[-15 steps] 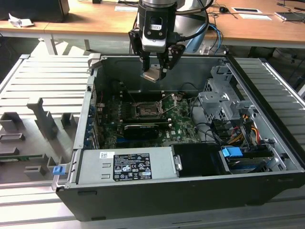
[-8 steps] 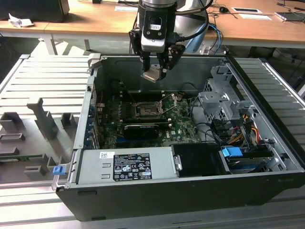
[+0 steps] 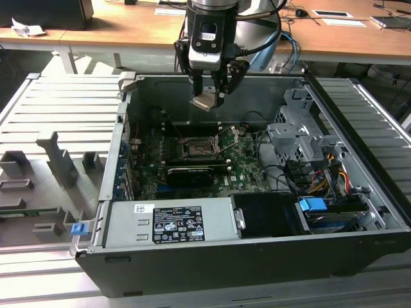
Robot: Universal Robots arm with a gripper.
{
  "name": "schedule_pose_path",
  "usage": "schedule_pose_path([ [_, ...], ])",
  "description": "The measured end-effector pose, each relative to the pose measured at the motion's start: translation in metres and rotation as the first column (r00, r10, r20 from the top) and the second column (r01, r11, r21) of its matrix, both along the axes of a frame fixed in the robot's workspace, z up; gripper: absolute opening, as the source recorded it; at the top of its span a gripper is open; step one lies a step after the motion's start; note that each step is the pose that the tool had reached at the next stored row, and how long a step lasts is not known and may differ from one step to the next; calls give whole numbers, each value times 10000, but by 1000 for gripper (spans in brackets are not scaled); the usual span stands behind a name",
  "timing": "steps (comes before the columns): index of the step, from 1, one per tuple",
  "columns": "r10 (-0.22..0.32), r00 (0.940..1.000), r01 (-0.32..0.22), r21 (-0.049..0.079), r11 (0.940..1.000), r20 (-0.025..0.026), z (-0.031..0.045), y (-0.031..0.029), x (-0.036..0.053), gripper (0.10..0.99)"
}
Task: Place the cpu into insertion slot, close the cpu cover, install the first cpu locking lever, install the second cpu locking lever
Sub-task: 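Place the cpu into insertion slot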
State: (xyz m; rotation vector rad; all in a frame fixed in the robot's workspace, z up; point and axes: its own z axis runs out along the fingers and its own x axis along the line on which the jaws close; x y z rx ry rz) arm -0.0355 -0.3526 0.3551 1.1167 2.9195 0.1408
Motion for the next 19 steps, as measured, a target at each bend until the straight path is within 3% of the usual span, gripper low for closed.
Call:
schedule_pose_path([
  [19, -463, 9989, 463, 0, 9989, 0, -3, 0, 0, 529],
])
